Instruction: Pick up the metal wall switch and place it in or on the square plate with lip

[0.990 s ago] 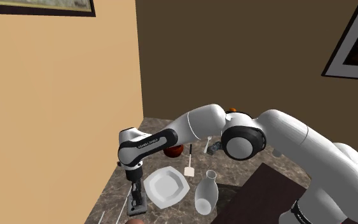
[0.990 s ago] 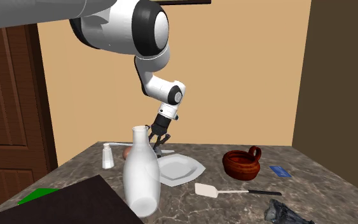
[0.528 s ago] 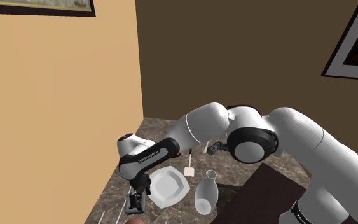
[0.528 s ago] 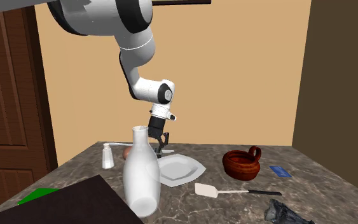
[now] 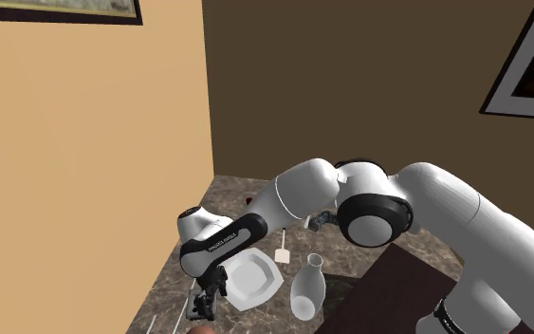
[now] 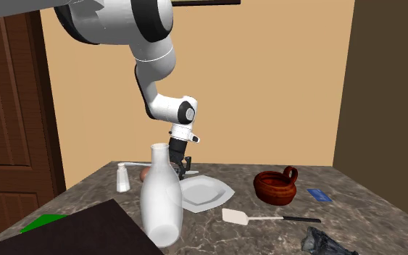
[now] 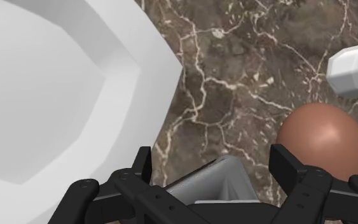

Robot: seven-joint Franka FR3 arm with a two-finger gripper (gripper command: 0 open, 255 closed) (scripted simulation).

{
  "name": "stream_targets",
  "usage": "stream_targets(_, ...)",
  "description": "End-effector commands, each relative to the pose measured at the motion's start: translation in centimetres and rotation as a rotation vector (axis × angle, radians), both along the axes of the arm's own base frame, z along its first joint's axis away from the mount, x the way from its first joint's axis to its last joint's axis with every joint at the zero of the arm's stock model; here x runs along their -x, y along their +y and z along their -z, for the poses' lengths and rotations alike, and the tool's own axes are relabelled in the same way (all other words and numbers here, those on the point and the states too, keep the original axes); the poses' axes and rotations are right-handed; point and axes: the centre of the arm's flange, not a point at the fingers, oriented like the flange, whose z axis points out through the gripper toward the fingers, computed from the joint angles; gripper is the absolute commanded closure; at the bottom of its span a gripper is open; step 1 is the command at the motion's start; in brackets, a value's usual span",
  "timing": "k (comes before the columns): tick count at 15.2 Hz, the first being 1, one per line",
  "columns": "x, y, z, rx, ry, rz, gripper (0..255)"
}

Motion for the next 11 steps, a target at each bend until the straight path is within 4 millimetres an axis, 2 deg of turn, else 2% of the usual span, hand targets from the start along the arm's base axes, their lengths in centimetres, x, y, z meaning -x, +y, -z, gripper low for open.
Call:
stream_targets(1, 0.0, 0.0, 0.01, 0.0, 0.0, 0.0, 0)
stream_targets(3, 0.0, 0.0, 0.01, 0.0, 0.0, 0.0, 0)
stream_targets(4, 0.0, 0.0, 0.01, 0.0, 0.0, 0.0, 255)
stream_targets(11, 0.0, -0.05, 0.04, 0.0, 0.0, 0.0, 255)
